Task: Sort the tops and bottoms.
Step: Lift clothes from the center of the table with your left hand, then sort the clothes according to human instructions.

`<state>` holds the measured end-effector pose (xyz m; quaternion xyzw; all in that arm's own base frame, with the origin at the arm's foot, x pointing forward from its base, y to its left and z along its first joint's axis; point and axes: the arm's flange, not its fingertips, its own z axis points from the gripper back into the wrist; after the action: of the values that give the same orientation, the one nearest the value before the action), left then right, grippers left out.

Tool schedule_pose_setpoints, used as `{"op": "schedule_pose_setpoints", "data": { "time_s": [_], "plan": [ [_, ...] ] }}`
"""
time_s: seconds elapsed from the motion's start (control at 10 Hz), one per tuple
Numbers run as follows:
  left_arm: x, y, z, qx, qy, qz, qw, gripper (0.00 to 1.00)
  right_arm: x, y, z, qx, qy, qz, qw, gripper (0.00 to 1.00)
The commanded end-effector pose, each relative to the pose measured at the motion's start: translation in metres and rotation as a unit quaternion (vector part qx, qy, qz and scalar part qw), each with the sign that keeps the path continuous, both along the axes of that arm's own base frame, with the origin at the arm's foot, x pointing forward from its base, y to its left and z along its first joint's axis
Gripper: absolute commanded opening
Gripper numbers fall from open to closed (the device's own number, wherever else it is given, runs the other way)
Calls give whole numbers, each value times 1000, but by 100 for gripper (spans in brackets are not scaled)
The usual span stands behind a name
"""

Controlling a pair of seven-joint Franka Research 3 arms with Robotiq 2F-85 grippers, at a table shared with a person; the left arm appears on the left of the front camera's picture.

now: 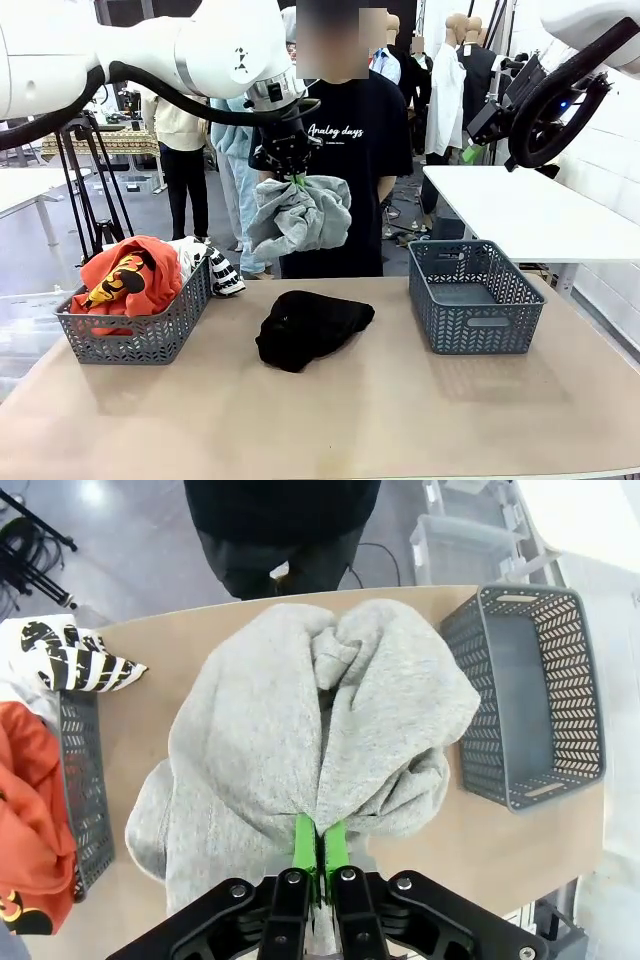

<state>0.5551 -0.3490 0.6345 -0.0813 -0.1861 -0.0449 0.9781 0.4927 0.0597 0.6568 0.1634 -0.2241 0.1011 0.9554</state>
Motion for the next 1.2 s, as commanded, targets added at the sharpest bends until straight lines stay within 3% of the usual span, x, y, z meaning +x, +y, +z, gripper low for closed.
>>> {"op": "schedule_pose_setpoints", "data": {
  "time_s": [0.0, 1.1],
  "plan": [
    [2, 0, 4, -3, -4, 1, 1000, 0, 1, 2, 2, -8, 9, -8, 1000, 100],
    [2, 0, 4, -3, -4, 1, 1000, 0, 1, 2, 2, -8, 9, -8, 1000, 100]
  ]
}}
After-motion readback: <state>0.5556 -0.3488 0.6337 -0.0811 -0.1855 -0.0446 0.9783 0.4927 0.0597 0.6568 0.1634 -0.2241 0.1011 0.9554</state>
